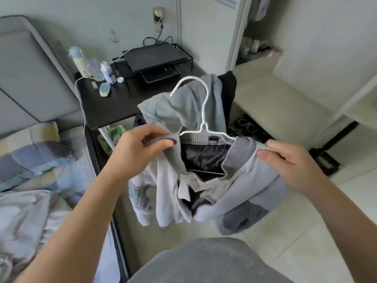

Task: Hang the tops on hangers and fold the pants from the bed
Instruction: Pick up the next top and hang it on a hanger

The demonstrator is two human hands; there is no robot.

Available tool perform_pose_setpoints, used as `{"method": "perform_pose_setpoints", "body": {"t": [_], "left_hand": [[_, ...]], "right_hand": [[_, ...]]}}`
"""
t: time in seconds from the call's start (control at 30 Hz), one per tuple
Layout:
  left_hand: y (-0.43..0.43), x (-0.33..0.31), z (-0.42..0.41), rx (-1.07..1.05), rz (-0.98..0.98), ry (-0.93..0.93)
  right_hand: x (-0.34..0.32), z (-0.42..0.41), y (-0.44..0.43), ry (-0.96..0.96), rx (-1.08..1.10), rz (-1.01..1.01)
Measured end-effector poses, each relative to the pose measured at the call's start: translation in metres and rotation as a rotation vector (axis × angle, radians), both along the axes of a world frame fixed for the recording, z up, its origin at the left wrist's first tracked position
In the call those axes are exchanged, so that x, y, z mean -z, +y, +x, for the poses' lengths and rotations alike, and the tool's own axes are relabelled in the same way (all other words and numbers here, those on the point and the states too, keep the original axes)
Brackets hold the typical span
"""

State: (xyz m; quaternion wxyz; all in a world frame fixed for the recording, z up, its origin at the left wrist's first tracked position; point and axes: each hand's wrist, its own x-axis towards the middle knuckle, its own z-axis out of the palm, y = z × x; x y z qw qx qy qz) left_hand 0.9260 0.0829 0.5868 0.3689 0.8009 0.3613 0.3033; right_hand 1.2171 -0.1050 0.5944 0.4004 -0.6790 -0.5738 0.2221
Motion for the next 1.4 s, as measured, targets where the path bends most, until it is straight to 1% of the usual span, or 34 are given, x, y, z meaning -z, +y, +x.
{"method": "perform_pose_setpoints", "body": {"t": [0.07, 0.1, 0.17, 0.23, 0.37, 0.47, 0.57, 0.67, 0.73, 0.8, 0.87, 0.93, 1.07, 1.13, 1.2, 1.27, 1.4], "left_hand": [[0.011, 0.011, 0.030, 0.052, -0.064, 0.151], [0.016, 0.018, 0.045, 0.046, -0.056, 0.225], [0.024, 0.030, 0.079, 0.030, -0.004, 0.304], [0.028, 0.042, 0.117, 0.028, 0.004, 0.314], [0.022, 0.058, 0.198, 0.007, -0.069, 0.241], [0.011, 0.063, 0.243, 0.055, -0.181, 0.255], [-0.001, 0.067, 0.272, 0.219, -0.305, 0.311], [-0.011, 0.063, 0.292, 0.407, -0.376, 0.301], [-0.009, 0.058, 0.304, 0.498, -0.386, 0.297], [-0.001, 0.051, 0.315, 0.570, -0.373, 0.302], [0.011, 0.040, 0.325, 0.619, -0.386, 0.269], [0.026, 0.029, 0.336, 0.680, -0.385, 0.253], [0.061, 0.008, 0.358, 0.850, -0.320, 0.340], [0.080, 0.000, 0.368, 0.903, -0.259, 0.368], [0.102, -0.007, 0.382, 0.919, -0.173, 0.351], [0.126, -0.015, 0.402, 0.908, -0.112, 0.283], [0.172, -0.046, 0.444, 0.862, 0.002, 0.126]], "right_hand": [[0.007, 0.031, -0.015, 0.014, 0.082, 0.012], [0.010, 0.045, -0.023, 0.022, 0.119, 0.006], [0.014, 0.073, -0.040, 0.036, 0.172, -0.004], [0.017, 0.097, -0.057, 0.050, 0.231, -0.019], [0.017, 0.136, -0.087, 0.090, 0.387, -0.011], [0.020, 0.152, -0.103, 0.242, 0.499, -0.008], [0.025, 0.157, -0.101, 0.418, 0.608, 0.015], [0.027, 0.156, -0.078, 0.595, 0.670, 0.086], [0.025, 0.157, -0.054, 0.717, 0.675, 0.159], [0.020, 0.164, -0.027, 0.811, 0.694, 0.233], [0.014, 0.173, 0.005, 0.896, 0.708, 0.287], [0.007, 0.184, 0.038, 0.975, 0.687, 0.341], [-0.016, 0.210, 0.100, 1.102, 0.630, 0.460], [-0.031, 0.225, 0.130, 1.075, 0.626, 0.496], [-0.045, 0.237, 0.161, 0.985, 0.646, 0.516], [-0.057, 0.249, 0.190, 0.896, 0.682, 0.535], [-0.089, 0.272, 0.243, 0.784, 0.746, 0.614]]}}
